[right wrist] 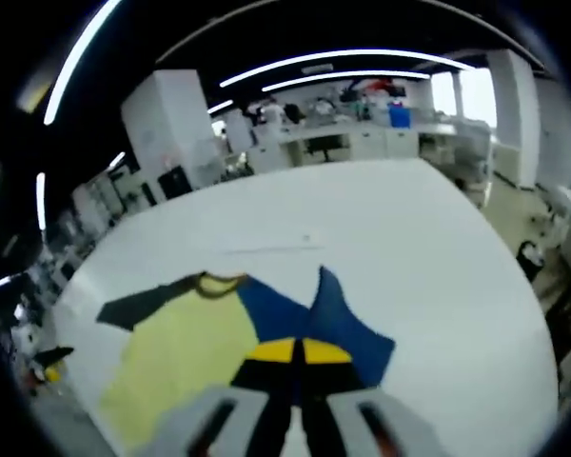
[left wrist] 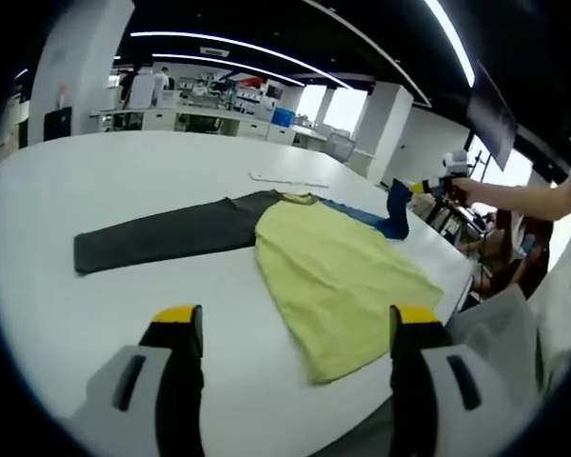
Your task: Fold the garment on the visible template until the final outline fits inside the template.
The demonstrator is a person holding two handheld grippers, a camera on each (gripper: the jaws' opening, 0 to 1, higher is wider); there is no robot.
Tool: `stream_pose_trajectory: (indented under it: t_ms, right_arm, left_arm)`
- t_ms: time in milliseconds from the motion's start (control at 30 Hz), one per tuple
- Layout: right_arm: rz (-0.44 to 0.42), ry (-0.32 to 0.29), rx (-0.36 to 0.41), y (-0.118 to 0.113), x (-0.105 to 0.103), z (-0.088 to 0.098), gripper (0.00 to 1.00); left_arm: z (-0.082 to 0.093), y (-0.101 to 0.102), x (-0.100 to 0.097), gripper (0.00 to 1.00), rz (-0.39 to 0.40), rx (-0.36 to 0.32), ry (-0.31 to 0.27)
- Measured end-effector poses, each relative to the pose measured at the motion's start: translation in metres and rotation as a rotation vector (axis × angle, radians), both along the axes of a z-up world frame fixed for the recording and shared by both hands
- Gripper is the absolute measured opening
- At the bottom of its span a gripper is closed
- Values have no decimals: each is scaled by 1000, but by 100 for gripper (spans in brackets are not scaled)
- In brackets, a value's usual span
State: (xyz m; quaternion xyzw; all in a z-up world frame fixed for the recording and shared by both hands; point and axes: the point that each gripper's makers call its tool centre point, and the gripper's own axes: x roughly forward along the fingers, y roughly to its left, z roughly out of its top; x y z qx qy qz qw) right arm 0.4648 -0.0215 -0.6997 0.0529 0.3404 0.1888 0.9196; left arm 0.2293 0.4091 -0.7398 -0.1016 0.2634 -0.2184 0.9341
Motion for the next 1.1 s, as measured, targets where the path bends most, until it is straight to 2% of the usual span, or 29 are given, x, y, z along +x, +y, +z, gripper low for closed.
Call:
stream_pose_trajectory:
  t_ms: [33, 133, 233, 400, 667, 800, 933, 1100]
  right_arm:
    - [8, 0, 0, 9, -3, 1, 0]
    - [31, -2, -6, 29, 6, 1, 0]
    - [51, -1, -5, 59, 1, 1, 0]
    - [49, 11, 20, 93, 7, -4, 0]
    - [63, 28, 35, 142, 6, -14, 0]
    - [74, 31, 45, 166, 9, -17, 0]
    - [58, 32, 90, 195, 13, -17, 0]
    - [117, 24, 89, 233, 14, -15, 0]
  left_arm:
    - [0, 1, -1, 77, -2, 3, -4]
    - [-4, 5, -3, 76, -15, -16, 2]
    - [-9, 10, -7, 76, -28, -17, 10]
    - [-9, 18, -7, 76, -47, -20, 1]
    - [-6, 34, 6, 76, -101, -25, -29]
    - [-12, 36, 13, 76, -141, 4, -35]
    - [-18, 32, 17, 76, -172, 5, -33]
    - [-22, 30, 22, 76, -181, -19, -29]
